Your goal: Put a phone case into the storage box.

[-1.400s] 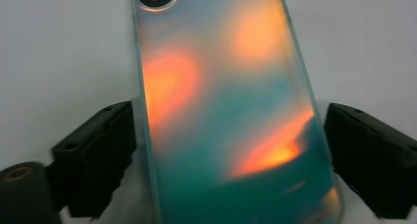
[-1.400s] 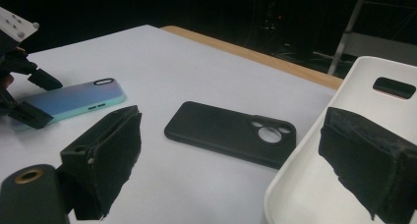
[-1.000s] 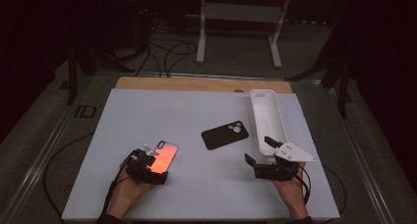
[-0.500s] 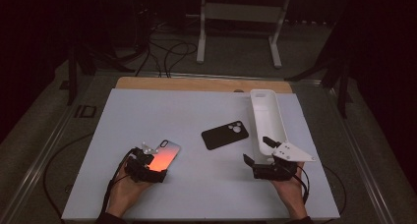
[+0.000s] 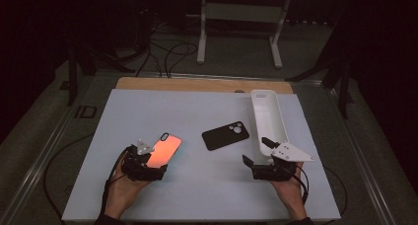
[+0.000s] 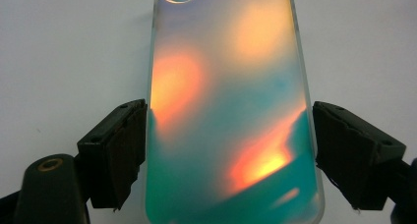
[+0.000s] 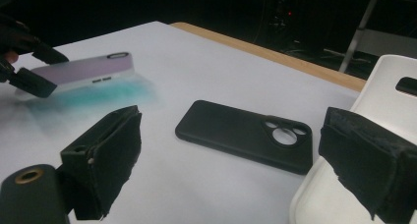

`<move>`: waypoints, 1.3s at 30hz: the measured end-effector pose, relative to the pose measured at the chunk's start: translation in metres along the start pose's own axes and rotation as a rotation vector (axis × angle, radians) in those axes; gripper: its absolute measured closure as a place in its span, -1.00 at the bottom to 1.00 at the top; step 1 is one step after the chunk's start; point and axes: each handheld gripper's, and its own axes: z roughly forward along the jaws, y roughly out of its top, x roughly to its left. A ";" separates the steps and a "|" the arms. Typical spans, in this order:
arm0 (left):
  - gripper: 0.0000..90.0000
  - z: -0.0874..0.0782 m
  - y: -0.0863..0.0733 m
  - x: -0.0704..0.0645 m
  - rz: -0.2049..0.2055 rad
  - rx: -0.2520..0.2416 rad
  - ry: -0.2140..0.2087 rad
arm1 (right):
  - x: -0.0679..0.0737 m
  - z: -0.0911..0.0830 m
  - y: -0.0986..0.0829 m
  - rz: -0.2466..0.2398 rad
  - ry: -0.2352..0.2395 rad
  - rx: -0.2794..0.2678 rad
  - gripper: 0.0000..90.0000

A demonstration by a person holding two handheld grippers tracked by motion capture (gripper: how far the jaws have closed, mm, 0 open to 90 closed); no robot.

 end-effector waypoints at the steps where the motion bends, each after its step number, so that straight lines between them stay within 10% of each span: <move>1: -0.62 -0.001 0.001 0.000 0.005 -0.013 0.002 | 0.000 0.000 0.000 0.000 0.001 0.001 -0.80; 26: -0.63 -0.029 0.031 -0.021 0.144 -0.290 -0.002 | 0.004 0.027 0.040 0.080 0.154 0.013 -0.80; 39: -0.63 -0.029 0.048 -0.042 0.246 -0.346 -0.042 | 0.015 0.049 0.062 0.121 0.243 0.023 -0.80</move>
